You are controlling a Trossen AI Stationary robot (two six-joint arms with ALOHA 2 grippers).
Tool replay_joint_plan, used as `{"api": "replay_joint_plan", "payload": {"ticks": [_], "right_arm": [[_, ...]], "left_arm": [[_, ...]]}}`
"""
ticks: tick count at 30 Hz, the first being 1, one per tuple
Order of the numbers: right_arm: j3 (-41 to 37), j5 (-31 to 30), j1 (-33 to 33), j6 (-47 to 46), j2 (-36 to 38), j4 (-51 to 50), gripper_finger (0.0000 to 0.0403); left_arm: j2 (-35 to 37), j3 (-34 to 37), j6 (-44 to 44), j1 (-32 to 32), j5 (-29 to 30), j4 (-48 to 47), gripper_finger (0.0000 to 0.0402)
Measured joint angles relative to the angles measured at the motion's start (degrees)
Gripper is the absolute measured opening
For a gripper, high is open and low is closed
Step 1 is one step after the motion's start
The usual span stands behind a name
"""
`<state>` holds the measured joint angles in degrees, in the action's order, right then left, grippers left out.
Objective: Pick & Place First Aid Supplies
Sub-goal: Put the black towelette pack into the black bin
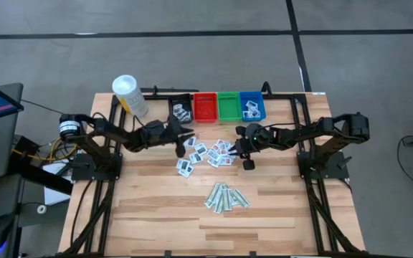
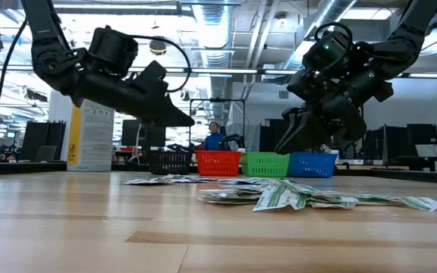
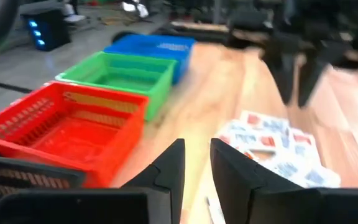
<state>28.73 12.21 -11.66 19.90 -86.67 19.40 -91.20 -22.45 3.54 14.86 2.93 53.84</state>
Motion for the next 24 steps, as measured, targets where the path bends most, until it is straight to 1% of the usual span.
{"api": "replay_joint_plan", "payload": {"ticks": [3,7,10,13,19,24], "right_arm": [[0.00,0.02,0.00,0.00,0.00,0.00,0.0065],[0.00,0.15,0.00,0.00,0.00,0.02,0.0065],[0.00,1.37,0.00,-0.02,0.00,0.04,0.0065],[0.00,1.70,0.00,-0.02,0.00,0.30,0.0065],[0.00,1.70,0.00,-0.02,0.00,0.52,0.0065],[0.00,1.73,0.00,0.00,0.01,0.50,0.0065]], "left_arm": [[0.00,0.01,1.52,-1.07,-0.07,-2.09,0.0100],[0.00,0.01,3.86,-1.52,-0.01,-5.24,0.0136],[0.00,0.01,4.04,-1.42,0.01,-7.54,0.0162],[0.00,0.01,3.97,-1.30,0.47,-9.63,0.0179],[0.00,0.01,4.31,-1.30,0.47,-10.31,0.0186],[-0.32,0.01,7.00,-1.30,0.46,-12.36,0.0186]]}}
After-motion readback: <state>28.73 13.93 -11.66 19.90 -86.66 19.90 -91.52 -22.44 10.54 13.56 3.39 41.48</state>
